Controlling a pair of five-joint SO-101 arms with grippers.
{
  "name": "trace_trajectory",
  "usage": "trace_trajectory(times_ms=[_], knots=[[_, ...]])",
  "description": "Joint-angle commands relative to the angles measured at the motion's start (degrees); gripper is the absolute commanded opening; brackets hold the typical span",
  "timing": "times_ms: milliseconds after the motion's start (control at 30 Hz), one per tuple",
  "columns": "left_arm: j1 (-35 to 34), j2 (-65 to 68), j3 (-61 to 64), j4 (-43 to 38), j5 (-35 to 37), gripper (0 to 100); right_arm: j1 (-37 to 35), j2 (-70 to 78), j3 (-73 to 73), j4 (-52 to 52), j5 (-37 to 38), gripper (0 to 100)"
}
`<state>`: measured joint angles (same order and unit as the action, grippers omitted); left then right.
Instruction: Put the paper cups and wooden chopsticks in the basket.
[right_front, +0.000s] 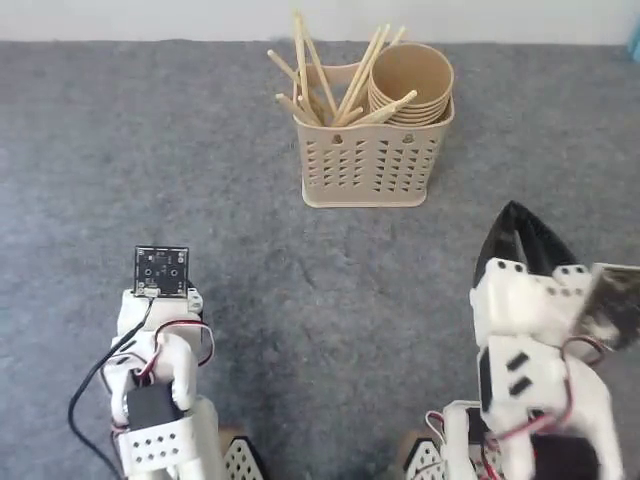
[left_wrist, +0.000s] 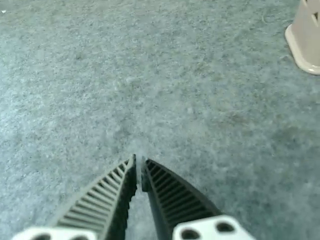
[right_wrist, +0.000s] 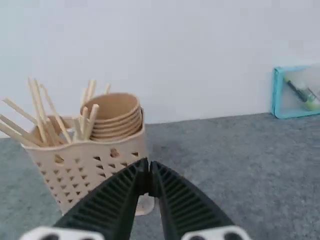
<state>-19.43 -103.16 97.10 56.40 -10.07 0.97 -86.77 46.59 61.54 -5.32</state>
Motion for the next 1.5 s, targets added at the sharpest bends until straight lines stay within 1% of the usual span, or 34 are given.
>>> trace_trajectory(times_ms=[0, 167, 233, 333, 533, 600, 767, 1000, 1167, 1467], knots=[[0.4, -1.0, -0.6, 0.4, -0.6, 1, 2.5, -3.6, 16.9, -9.2, 3.5, 0.7], [0.4, -1.0, -0.6, 0.6, -0.6, 1, 3.0, -7.3, 39.3, -20.1, 8.6, 0.7], [0.4, -1.0, -0.6, 1.9, -0.5, 1, 3.0, -8.4, 44.6, -21.0, 9.1, 0.7], [0.4, -1.0, -0.6, 2.9, -0.5, 1, 3.0, -10.3, 48.4, -17.3, 9.0, 0.7], [0.4, -1.0, -0.6, 3.3, -0.4, 1, 2.7, -15.4, 49.7, -0.7, 9.0, 0.7], [0.4, -1.0, -0.6, 5.6, -0.4, 1, 2.9, -17.2, 49.7, 4.9, 9.0, 0.7], [0.4, -1.0, -0.6, 7.0, -0.4, 1, 3.0, -17.2, 49.7, 13.7, 9.1, 0.7], [0.4, -1.0, -0.6, 9.3, -0.2, 1, 3.1, -17.2, 49.7, 13.6, 9.1, 0.7], [0.1, -1.0, -0.6, 16.1, -0.3, 1, 3.0, -17.2, 49.7, 13.6, 9.3, 0.8], [0.1, -1.1, -0.6, 16.0, -0.4, 1, 3.0, -17.2, 49.8, 13.6, 9.3, 0.8]])
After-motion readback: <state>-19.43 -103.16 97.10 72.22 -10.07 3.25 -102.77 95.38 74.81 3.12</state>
